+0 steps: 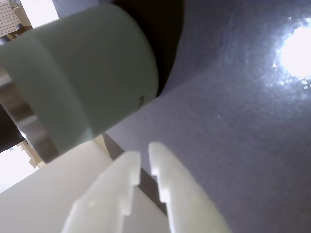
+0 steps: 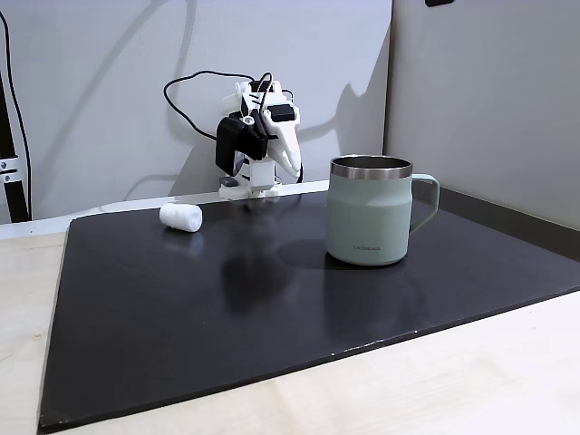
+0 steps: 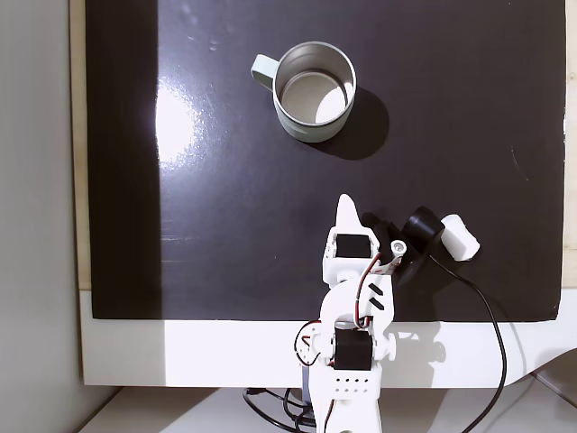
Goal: Grasp a gauze and put it in the cup.
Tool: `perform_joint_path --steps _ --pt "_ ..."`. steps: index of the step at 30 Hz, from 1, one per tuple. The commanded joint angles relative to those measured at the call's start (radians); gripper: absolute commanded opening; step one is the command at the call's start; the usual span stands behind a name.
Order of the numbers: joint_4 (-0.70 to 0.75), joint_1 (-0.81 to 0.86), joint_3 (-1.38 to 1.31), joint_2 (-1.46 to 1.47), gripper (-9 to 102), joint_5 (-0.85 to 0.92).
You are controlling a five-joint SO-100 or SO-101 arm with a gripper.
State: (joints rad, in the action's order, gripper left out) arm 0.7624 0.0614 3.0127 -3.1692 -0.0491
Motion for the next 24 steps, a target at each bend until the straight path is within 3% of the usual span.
perform_joint_path --steps 1,19,24 --pt "-0.020 -0.069 -0.008 -0.008 0 0.077" --pt "-0.043 -0.057 -0.011 -0.008 0 0.094" --pt "0.063 -0.075 -0.155 -0.008 0 0.081"
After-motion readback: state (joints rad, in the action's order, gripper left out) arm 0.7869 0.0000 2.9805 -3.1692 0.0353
